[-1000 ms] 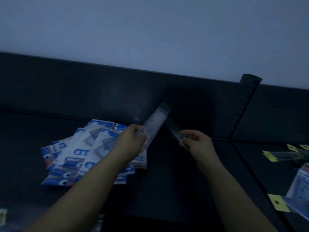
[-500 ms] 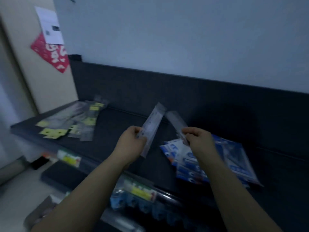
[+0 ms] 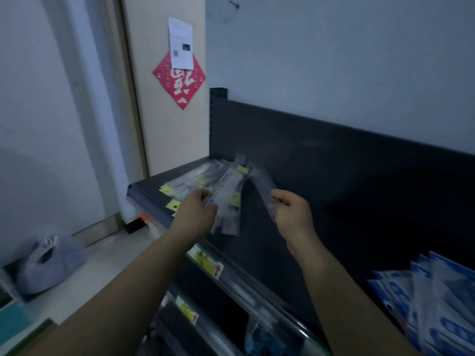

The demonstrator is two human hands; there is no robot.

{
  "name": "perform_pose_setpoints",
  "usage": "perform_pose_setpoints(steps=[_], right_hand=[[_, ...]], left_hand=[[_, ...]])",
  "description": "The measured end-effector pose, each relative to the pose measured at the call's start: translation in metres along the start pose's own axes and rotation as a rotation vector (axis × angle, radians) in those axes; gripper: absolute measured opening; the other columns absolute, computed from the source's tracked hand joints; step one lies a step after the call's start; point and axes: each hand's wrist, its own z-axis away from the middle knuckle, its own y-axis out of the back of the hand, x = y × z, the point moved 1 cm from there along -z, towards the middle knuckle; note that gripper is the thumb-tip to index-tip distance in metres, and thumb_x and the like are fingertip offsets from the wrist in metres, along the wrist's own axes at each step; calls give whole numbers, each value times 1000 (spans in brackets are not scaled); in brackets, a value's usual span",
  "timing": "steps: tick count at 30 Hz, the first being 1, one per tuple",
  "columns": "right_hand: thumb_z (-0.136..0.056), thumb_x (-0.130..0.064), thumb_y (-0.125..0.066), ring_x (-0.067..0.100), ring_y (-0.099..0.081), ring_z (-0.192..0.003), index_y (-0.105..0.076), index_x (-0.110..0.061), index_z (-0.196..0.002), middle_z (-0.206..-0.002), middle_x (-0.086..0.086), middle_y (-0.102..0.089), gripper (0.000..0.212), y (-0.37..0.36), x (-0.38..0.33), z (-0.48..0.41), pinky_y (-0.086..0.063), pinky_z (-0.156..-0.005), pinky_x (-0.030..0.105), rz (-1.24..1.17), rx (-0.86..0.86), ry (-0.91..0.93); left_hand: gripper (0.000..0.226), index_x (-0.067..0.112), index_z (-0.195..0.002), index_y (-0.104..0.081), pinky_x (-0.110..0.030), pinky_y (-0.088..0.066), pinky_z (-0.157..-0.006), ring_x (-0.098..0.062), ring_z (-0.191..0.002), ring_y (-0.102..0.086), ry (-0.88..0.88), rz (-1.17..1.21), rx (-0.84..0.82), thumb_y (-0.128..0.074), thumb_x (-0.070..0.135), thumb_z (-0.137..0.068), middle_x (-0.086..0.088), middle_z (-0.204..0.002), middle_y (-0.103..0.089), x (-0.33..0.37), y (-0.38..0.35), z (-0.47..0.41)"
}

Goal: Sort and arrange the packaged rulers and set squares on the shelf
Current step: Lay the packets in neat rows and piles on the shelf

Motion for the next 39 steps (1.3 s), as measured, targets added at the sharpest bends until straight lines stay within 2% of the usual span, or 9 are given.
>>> perform_pose_setpoints(steps=[6,12,15,18,20,24,29,35,39], right_hand=[[-95,-3,-49,11,-49,-107,-52,-9,-133,-124,0,-53,39,-47,-8,-52,-40,-90,23,-44,-63,28],[-95,-6,-50,11,-51,-111,-53,-7,-131,-128,4,-55,36,-76,-29,-96,-41,-96,23,-5,14,153],[-95,-7,-53,13,-54,-112,-55,-7,-130,-125,3,-57,35,-87,-36,-109,-44,-92,22,-40,77,184],[-93,-7,-55,12,-56,-98,-60,-6,-123,-116,5,-62,31,-103,-25,-111,-45,-79,21,-8,109,59],[-93,-8,-54,17,-57,-91,-62,2,-115,-108,20,-65,25,-115,-12,-107,-47,-75,29,78,95,-52],[-94,-13,-49,18,-52,-70,-62,9,-107,-83,16,-64,29,-131,6,-101,-41,-61,27,283,110,-135],[-91,-21,-51,19,-60,-77,-65,-22,-73,-79,0,-66,22,-138,9,-93,-45,-63,26,577,103,-94],[-93,-16,-54,14,-59,-88,-69,-16,-91,-96,1,-65,15,-144,0,-80,-43,-65,21,559,74,-89],[-95,-18,-51,12,-54,-102,-64,-11,-114,-115,-1,-56,24,-141,-9,-71,-43,-80,23,600,132,-58]], left_hand=[[27,11,-122,-52,-25,-43,-56,-10,-70,-55,23,29,64,-50,16,-95,1,-97,-59,-15,18,-61],[23,11,-114,-58,-31,-50,-71,-18,-82,-60,-28,19,62,-50,14,-92,-4,-98,-62,-16,33,-119],[24,10,-114,-59,-28,-45,-64,-16,-76,-57,-83,-14,40,-50,13,-92,-1,-94,-60,-21,35,-146],[32,10,-122,-56,-29,-45,-75,-18,-90,-59,-85,-42,-49,-51,17,-92,-4,-109,-63,-39,31,-164],[37,12,-128,-54,-32,-48,-84,-22,-101,-60,-93,-66,-116,-50,19,-92,-8,-120,-62,-52,29,-170],[38,10,-131,-51,-29,-44,-86,-27,-111,-58,-193,-179,-218,-49,14,-94,-11,-127,-58,-68,27,-181],[43,14,-134,-50,-37,-43,-96,-31,-116,-50,-355,-386,-215,-51,23,-92,-13,-128,-53,-80,25,-195],[38,19,-129,-55,-35,-40,-91,-28,-115,-48,-516,-446,-207,-46,29,-93,-5,-128,-56,-84,28,-191],[41,25,-134,-51,-35,-36,-99,-25,-123,-45,-566,-433,-237,-46,35,-95,-1,-134,-53,-81,30,-189]])
